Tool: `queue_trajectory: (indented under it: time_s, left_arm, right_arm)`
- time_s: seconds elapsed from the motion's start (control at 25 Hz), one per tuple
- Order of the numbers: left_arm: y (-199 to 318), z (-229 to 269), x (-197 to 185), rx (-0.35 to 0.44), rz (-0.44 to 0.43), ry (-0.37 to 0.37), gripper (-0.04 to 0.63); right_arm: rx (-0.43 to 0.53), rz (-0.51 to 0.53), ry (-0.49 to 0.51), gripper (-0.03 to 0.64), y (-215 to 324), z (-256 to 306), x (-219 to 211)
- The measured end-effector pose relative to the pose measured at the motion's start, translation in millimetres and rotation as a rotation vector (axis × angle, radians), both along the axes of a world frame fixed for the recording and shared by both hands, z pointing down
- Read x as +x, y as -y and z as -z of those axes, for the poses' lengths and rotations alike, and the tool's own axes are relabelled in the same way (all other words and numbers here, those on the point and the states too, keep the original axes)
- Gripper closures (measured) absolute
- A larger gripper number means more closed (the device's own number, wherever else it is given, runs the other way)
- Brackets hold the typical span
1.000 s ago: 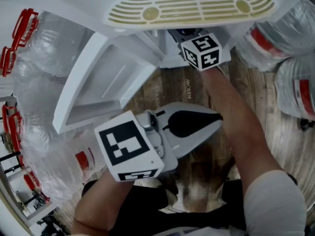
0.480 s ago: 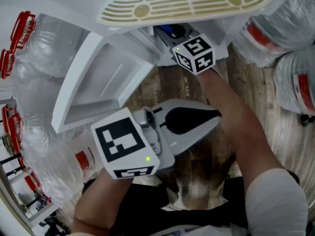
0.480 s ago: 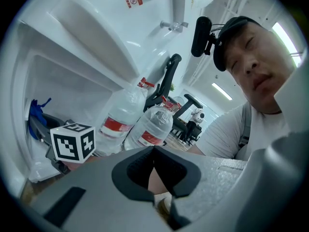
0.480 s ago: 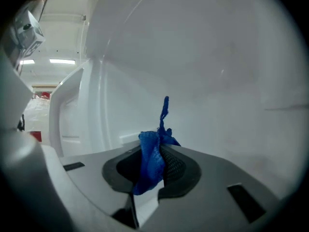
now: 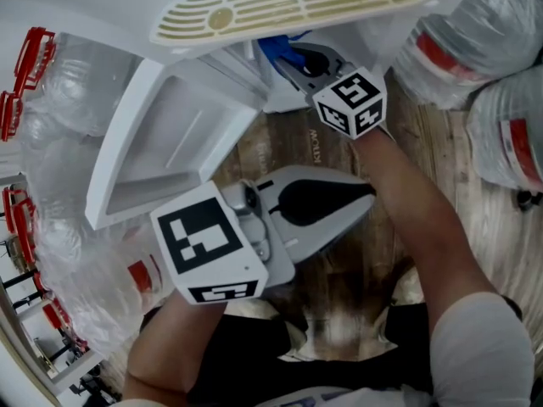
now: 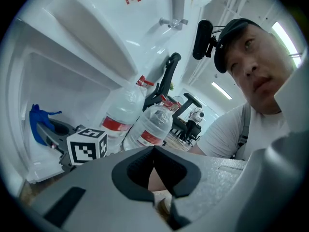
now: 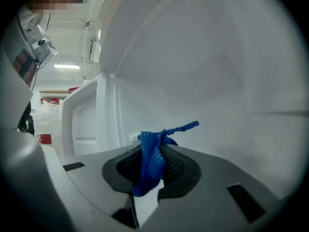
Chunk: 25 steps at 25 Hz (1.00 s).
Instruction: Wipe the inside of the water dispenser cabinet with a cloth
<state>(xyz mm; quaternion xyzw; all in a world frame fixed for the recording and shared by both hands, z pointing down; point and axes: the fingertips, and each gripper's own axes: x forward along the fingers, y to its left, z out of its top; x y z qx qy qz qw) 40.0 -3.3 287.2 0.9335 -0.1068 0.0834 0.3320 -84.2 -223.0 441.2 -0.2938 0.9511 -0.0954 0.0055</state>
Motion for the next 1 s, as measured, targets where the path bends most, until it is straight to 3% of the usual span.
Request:
queue_trajectory:
  time_s: [0.2, 0.4, 0.64, 1.0]
  left_arm:
    - [-0.2, 1.5, 0.9, -0.006, 0.009, 0.008, 0.592]
    - [0.8, 1.9, 0.8, 0.009, 0.008, 0.008, 0.592]
    - [0.2, 3.0, -1.1, -0.007, 0.011, 0.000, 0.592]
    - [-0.9, 6.3, -0.6, 0.022, -0.011, -0.018, 0.592]
  right_arm:
    - [0.055, -0.097, 0.023, 0.548, 39.1, 37.6, 8.8]
    - [0.073, -0.092, 0.003, 0.548, 57.6, 53.7, -14.6]
    - [0.100, -0.026, 0.011, 0.548, 34.8, 57.5, -28.5]
    - [0.112, 0.148, 0.123, 0.545, -23.1, 63.3, -24.1]
